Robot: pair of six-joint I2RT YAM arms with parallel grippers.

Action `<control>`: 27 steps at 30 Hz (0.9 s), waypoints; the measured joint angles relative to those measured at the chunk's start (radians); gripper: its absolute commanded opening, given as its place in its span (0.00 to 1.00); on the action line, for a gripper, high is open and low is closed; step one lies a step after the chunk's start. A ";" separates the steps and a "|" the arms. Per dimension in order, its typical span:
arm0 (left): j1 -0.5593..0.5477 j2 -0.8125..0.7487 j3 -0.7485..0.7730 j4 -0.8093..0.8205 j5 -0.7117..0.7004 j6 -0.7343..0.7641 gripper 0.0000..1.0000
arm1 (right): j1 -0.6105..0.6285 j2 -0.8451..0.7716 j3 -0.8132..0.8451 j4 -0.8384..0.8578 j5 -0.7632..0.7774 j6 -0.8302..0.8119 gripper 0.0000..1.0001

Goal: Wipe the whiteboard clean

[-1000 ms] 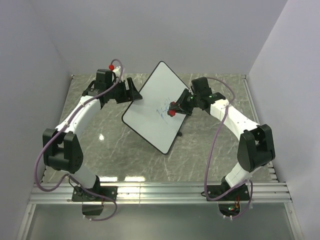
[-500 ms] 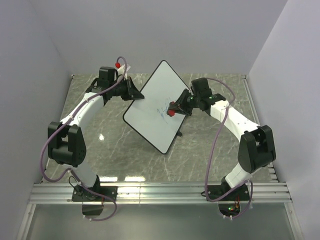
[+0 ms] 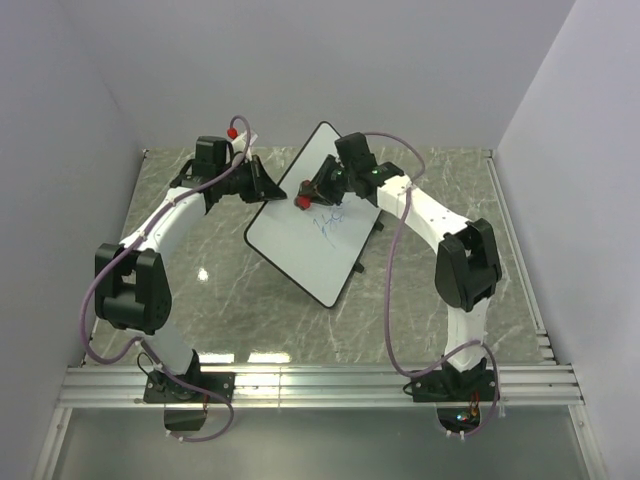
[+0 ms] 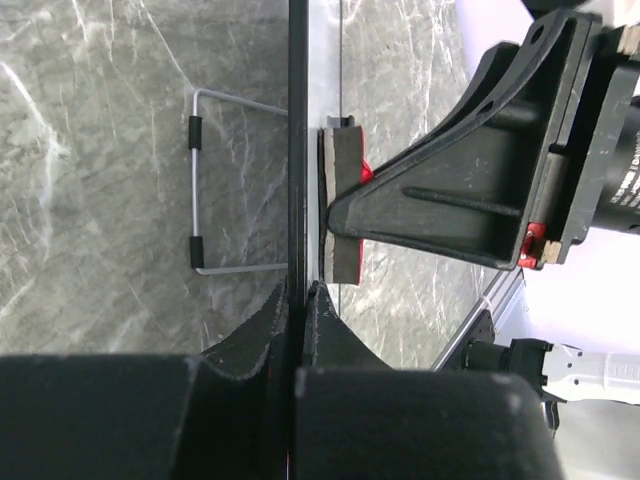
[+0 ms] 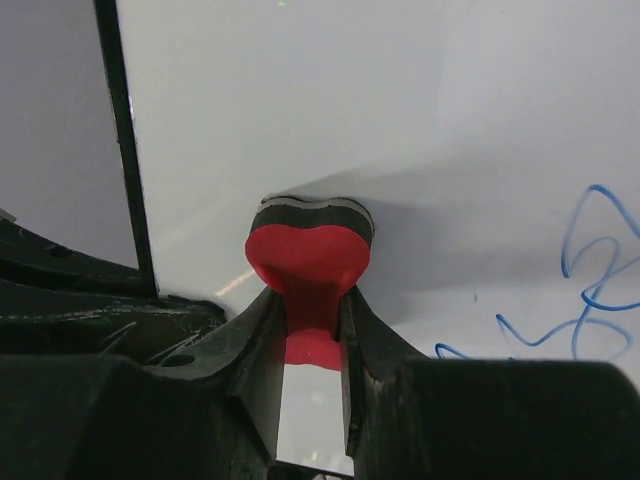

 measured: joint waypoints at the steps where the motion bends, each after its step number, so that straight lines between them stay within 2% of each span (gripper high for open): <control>1: 0.003 0.000 -0.001 -0.002 0.001 -0.003 0.00 | 0.005 0.001 -0.002 0.000 0.006 0.005 0.00; 4: 0.005 -0.001 -0.005 0.001 -0.001 -0.004 0.00 | 0.007 -0.020 -0.055 0.022 0.019 0.019 0.00; 18: 0.009 -0.001 -0.012 0.006 0.000 -0.004 0.00 | -0.008 -0.199 -0.496 0.048 0.085 0.022 0.00; 27: 0.010 -0.001 -0.012 0.007 0.000 -0.003 0.00 | -0.014 -0.168 -0.440 -0.022 0.069 0.009 0.00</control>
